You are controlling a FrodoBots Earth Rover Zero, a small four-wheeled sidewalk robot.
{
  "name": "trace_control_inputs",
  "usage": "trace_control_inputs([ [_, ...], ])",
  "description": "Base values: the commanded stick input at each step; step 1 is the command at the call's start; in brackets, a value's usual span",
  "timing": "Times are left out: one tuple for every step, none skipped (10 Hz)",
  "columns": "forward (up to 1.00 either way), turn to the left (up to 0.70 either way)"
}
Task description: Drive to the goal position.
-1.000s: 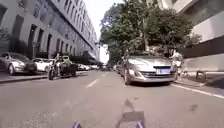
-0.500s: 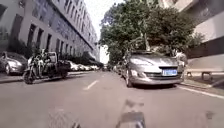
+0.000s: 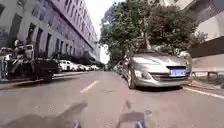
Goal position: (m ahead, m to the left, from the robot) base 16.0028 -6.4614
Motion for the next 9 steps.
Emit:
trace_control_inputs([
  [0.70, 0.00],
  [0.70, 0.00],
  [0.70, 0.00],
  [0.70, 0.00],
  [0.70, 0.00],
  [0.70, 0.00],
  [0.70, 0.00],
  [0.70, 0.00],
  [0.70, 0.00],
])
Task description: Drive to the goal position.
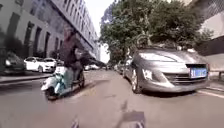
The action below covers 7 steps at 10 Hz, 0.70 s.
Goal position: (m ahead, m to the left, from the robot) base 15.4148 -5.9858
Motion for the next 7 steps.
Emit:
trace_control_inputs([
  [0.70, 0.00],
  [0.70, 0.00],
  [0.70, 0.00],
  [0.70, 0.00],
  [0.70, 0.00],
  [0.70, 0.00],
  [0.70, 0.00],
])
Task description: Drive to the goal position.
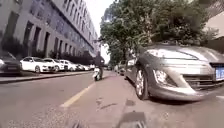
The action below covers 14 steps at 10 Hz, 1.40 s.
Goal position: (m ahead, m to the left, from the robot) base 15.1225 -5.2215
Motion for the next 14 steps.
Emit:
trace_control_inputs([
  [0.70, 0.00],
  [0.70, 0.00],
  [0.70, 0.00],
  [0.70, 0.00],
  [0.70, 0.00],
  [0.70, 0.00],
  [0.70, 0.00],
  [0.70, 0.00],
  [0.70, 0.00],
  [0.70, 0.00],
  [0.70, 0.00],
  [0.70, 0.00],
  [0.70, -0.08],
  [0.70, -0.14],
])
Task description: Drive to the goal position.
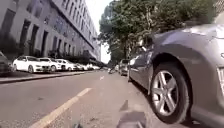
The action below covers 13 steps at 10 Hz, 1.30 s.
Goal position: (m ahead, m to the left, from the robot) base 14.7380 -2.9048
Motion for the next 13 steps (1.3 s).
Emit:
trace_control_inputs([
  [0.70, -0.04],
  [0.70, 0.00],
  [0.70, 0.00],
  [0.70, 0.00],
  [0.70, 0.00],
  [0.70, 0.00],
  [0.70, 0.00],
  [0.70, 0.00],
  [0.70, 0.00],
  [0.70, 0.00],
  [0.70, 0.00],
  [0.70, 0.00],
  [0.70, 0.00],
])
